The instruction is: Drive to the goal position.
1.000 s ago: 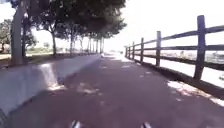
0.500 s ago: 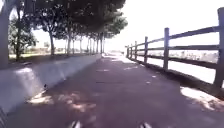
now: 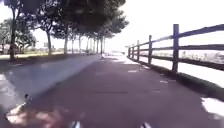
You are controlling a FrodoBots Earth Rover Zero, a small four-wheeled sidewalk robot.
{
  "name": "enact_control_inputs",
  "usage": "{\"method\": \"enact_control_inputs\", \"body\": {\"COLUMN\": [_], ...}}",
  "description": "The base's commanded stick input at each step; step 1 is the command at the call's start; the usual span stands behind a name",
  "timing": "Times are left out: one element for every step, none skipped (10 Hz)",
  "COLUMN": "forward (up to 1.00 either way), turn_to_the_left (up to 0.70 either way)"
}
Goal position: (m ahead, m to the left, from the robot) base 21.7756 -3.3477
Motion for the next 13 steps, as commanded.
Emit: {"method": "enact_control_inputs", "body": {"forward": [1.00,1.00,1.00,1.00,1.00,1.00,1.00,1.00,1.00,1.00,1.00,1.00,1.00], "turn_to_the_left": [-0.13,0.00,0.00,0.00,0.00,0.00,0.00,0.00,0.00,0.00,0.00,0.00,0.00]}}
